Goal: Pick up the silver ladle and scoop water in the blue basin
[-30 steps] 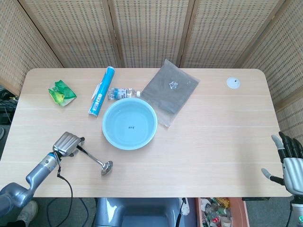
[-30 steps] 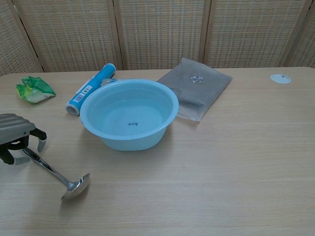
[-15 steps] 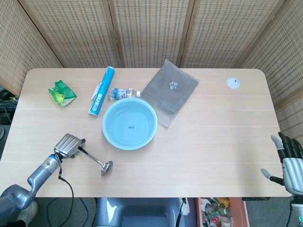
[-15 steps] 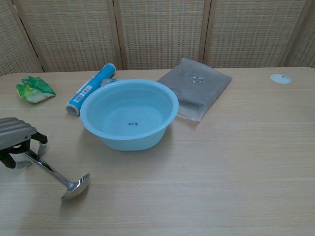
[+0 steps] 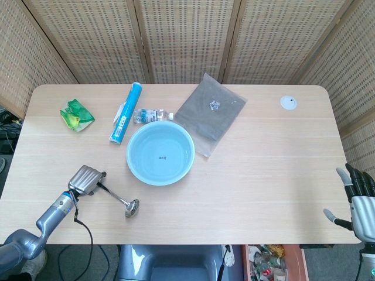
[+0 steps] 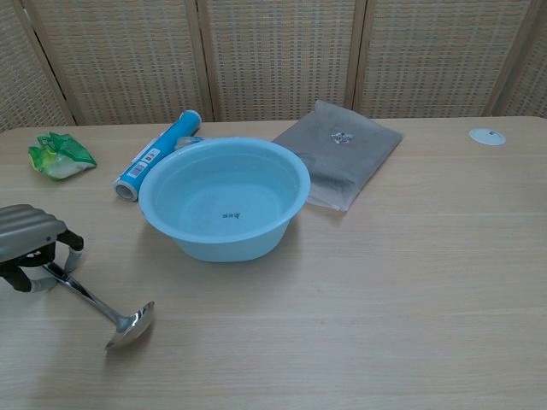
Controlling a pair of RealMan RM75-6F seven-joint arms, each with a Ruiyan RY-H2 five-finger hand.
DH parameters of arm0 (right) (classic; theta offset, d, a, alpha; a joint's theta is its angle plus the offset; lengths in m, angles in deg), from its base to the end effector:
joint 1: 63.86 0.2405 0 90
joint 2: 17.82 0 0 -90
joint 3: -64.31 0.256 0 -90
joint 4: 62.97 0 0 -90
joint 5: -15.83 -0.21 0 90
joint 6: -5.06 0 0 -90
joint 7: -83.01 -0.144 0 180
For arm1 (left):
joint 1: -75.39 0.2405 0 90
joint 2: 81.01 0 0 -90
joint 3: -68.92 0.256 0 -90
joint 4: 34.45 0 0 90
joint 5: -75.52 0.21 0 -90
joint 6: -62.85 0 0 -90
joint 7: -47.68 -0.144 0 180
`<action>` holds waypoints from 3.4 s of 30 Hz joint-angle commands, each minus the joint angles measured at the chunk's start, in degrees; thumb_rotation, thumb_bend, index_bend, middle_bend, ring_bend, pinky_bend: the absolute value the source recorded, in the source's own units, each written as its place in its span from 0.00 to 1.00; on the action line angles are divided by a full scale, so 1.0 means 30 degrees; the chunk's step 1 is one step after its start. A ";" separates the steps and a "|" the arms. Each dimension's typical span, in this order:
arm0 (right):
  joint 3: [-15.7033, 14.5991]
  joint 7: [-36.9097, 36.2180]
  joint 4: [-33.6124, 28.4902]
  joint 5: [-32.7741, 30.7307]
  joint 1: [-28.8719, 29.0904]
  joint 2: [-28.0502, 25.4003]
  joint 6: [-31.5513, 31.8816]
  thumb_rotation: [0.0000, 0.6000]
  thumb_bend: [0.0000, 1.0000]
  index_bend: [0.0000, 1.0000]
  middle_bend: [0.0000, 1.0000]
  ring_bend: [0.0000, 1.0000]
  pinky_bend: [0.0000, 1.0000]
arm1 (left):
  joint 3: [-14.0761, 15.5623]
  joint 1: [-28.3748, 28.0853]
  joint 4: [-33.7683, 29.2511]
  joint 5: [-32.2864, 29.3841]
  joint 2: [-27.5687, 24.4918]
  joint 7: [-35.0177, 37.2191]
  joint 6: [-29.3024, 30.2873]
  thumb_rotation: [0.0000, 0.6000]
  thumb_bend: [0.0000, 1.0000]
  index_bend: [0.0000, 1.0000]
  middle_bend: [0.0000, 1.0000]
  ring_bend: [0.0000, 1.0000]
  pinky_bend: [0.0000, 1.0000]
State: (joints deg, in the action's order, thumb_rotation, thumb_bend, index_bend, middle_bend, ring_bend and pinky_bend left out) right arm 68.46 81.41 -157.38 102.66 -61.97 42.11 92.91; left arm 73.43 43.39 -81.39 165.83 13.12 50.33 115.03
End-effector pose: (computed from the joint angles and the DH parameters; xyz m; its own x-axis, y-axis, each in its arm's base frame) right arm -0.3111 -0.1692 0.1875 0.4041 0.0495 0.9134 -0.9147 0.0185 0.4037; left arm -0.3236 0.3157 -0.0186 0.7442 0.3115 0.5909 0.6634 -0.4483 -0.5991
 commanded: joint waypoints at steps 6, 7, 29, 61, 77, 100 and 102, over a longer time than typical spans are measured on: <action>-0.0010 -0.0047 0.0014 0.0006 -0.0001 -0.0012 -0.0006 1.00 0.00 0.00 0.00 0.00 0.00 | 0.0129 0.0111 -0.0678 0.0258 -0.0691 0.0307 0.0840 1.00 0.50 0.89 0.97 0.99 1.00; -0.0012 -0.0041 0.0009 0.0004 0.0002 -0.0007 -0.0013 1.00 0.00 0.00 0.00 0.00 0.00 | 0.0160 0.0179 -0.0825 0.0376 -0.0893 0.0066 0.1199 1.00 0.52 0.90 0.97 0.99 1.00; -0.0017 -0.0096 -0.0008 -0.0077 0.0050 0.0025 -0.0137 1.00 0.00 0.00 0.00 0.00 0.00 | 0.0267 0.0576 -0.9385 0.0716 -0.7560 -0.2315 0.3422 1.00 0.61 0.99 0.97 0.99 1.00; 0.1006 0.0159 0.0477 -0.2438 0.0569 0.0106 -0.1264 1.00 0.00 0.00 0.00 0.00 0.00 | -0.4781 -0.6620 -1.4133 -1.0307 -1.0925 -0.7533 -0.4229 1.00 0.62 0.99 0.97 0.99 1.00; 0.1516 -0.0670 0.1081 -0.3542 0.0542 -0.0022 -0.1589 1.00 0.00 0.00 0.00 0.00 0.00 | -0.2065 -1.2885 -0.9960 -2.1389 -0.5485 -1.8201 -0.2866 1.00 0.62 0.99 0.97 0.99 1.00; 0.1770 -0.3147 0.1473 -0.3665 0.0137 -0.0739 -0.1520 1.00 0.00 0.00 0.00 0.00 0.00 | -0.1996 -1.7428 -0.8079 -2.9427 -0.0356 -2.8665 0.1432 1.00 0.62 0.99 0.97 0.99 1.00; 0.1787 -0.3297 0.1579 -0.3549 0.0126 -0.0756 -0.1431 1.00 0.00 0.00 0.00 0.00 0.00 | -0.2154 -1.7480 -0.7926 -2.9612 -0.0179 -2.8920 0.1456 1.00 0.62 0.99 0.97 0.99 1.00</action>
State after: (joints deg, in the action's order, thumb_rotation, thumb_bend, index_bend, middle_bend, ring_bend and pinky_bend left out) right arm 73.78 71.76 -152.82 91.80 -61.53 39.93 88.44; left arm 67.36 -8.73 -105.58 77.46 12.11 -35.92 119.15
